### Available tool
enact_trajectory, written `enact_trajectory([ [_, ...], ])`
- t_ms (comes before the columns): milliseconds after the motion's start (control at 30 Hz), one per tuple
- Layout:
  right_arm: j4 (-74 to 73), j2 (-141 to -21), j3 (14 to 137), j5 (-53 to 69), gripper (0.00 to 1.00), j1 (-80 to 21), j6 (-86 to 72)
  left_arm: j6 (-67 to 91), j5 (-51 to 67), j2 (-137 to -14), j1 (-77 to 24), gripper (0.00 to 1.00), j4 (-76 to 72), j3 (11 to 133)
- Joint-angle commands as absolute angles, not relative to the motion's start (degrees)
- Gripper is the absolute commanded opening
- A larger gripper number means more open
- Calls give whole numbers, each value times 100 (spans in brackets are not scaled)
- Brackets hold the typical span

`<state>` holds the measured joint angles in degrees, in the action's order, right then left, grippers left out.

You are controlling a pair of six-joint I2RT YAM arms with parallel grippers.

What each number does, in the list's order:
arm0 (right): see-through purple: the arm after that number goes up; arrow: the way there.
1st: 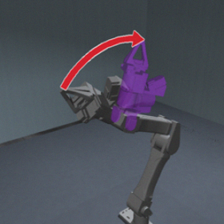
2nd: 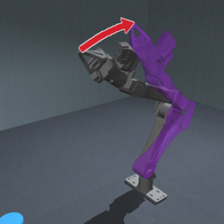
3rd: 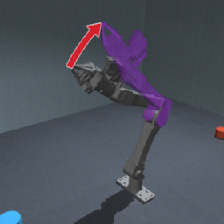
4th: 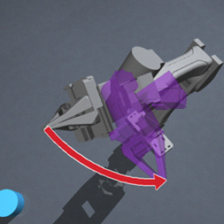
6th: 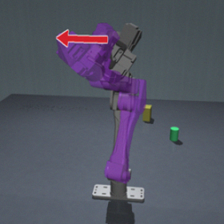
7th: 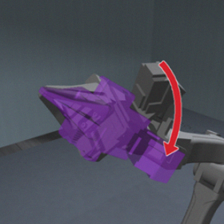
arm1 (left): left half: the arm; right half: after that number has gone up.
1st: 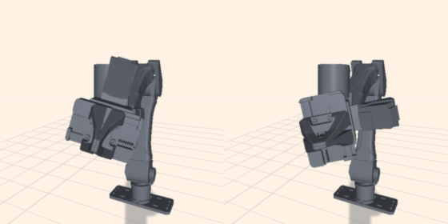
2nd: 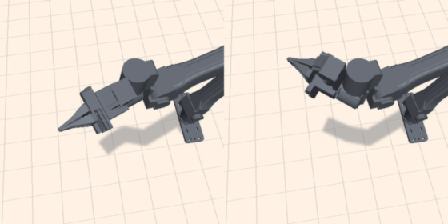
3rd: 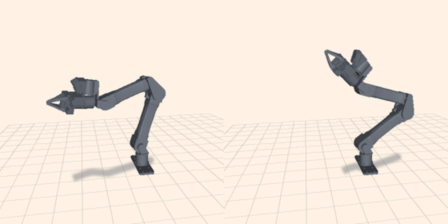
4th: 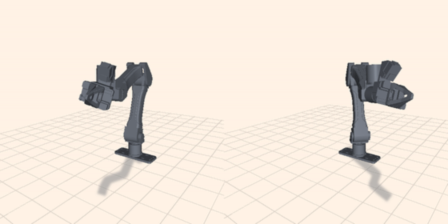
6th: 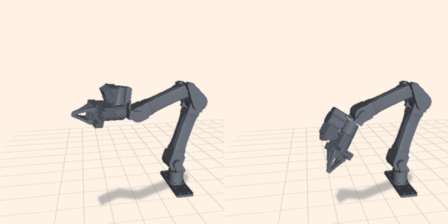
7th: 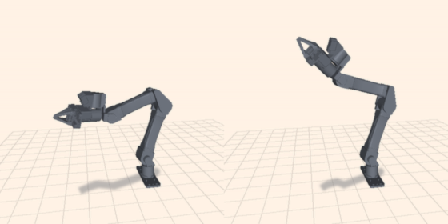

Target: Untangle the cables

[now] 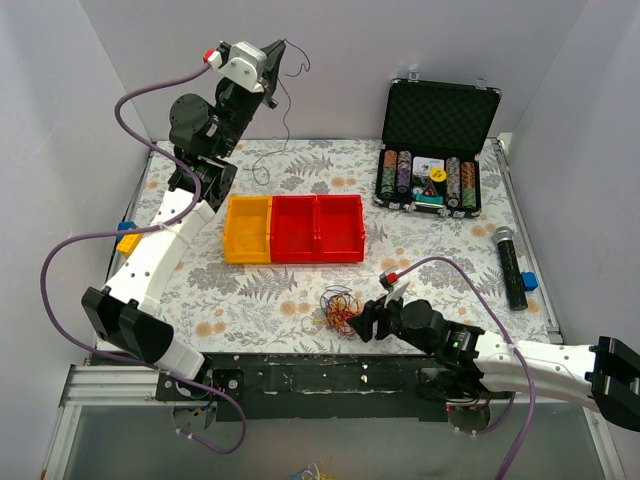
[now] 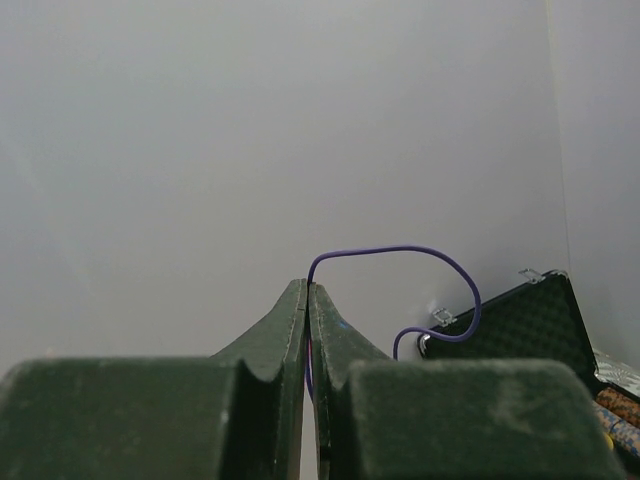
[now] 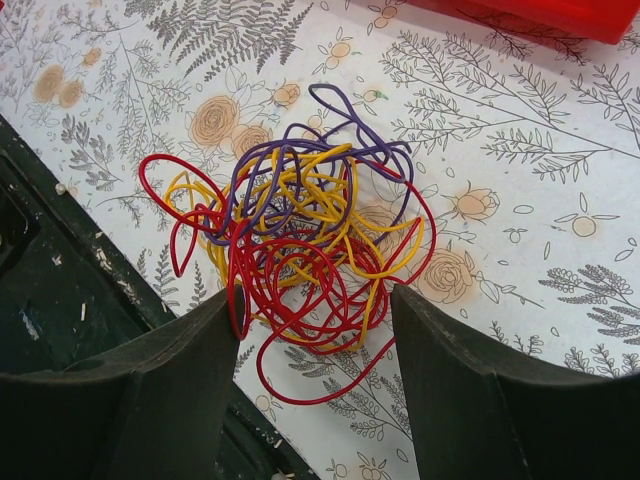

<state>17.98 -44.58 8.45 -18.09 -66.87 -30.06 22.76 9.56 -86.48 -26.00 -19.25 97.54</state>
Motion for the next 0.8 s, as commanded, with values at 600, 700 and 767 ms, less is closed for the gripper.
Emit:
enact_trajectory([
  [600, 1986, -4438, 879, -1907, 68, -6715, -3041, 2171, 1011, -8297, -2602, 0, -1925, 9387],
  [700, 1986, -4438, 896, -1907, 68, -6706, -3032, 2171, 1020, -8271, -2602, 0, -1907, 9378],
  [767, 1977, -4438, 896, -1907, 68, -6715, -3032, 2153, 1020, -8244, -2610, 0, -1890, 9343],
])
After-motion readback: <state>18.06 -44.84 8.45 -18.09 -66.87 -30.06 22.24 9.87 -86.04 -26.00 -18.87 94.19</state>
